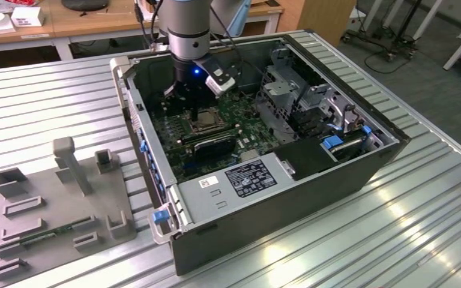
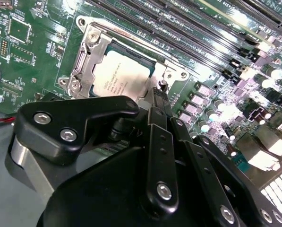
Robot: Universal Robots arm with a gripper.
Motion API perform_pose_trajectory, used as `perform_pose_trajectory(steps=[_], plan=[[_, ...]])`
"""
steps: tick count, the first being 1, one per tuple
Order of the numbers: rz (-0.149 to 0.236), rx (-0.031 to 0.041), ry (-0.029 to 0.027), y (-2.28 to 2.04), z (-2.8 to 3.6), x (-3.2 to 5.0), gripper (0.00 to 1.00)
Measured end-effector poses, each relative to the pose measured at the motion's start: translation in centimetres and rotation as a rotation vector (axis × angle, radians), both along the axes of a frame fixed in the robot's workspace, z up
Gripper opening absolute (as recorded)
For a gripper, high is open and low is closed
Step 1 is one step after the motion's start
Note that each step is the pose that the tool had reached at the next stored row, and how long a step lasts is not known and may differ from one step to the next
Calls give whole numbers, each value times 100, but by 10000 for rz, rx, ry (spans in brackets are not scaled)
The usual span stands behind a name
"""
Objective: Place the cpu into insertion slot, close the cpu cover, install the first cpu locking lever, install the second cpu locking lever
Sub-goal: 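Close the cpu cover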
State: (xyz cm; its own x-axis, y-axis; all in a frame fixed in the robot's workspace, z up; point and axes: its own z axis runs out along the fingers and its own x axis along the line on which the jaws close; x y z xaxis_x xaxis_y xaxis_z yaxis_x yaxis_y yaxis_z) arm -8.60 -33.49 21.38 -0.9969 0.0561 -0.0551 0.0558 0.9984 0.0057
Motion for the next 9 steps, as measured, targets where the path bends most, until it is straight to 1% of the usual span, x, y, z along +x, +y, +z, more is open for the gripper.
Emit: perform_pose_trajectory(steps=[9], plan=[[0,0,0,0,171,0,10]])
